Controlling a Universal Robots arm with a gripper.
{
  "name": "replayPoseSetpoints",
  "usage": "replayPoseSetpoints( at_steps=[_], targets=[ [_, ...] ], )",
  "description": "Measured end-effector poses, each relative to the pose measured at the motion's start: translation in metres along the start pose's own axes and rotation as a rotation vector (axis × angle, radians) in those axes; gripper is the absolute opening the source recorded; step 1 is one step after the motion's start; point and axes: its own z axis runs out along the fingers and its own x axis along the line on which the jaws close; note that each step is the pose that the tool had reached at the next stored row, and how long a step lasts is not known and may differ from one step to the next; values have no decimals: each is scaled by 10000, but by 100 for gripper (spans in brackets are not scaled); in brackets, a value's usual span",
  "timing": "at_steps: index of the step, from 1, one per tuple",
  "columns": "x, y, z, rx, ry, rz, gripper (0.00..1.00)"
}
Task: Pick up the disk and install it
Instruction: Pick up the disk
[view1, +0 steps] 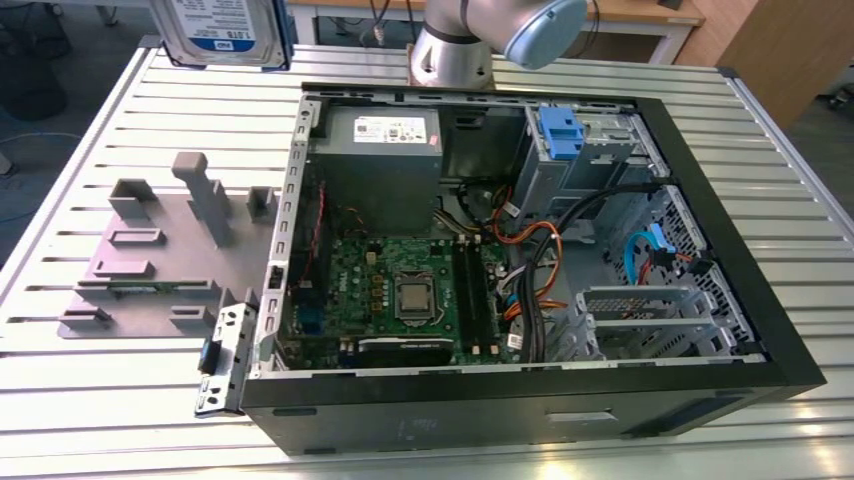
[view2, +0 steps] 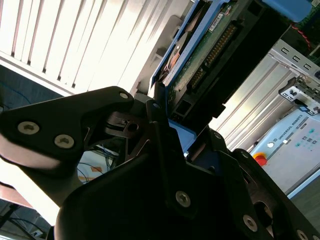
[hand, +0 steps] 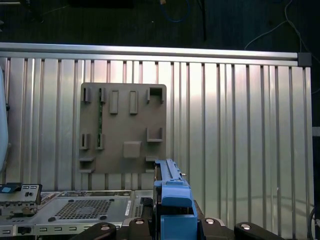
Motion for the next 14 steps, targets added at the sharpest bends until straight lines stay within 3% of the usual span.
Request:
replayPoseSetpoints(
  at_steps=[14],
  targets=[
    [-1, -37, -2, -1, 0, 0, 37]
  ],
)
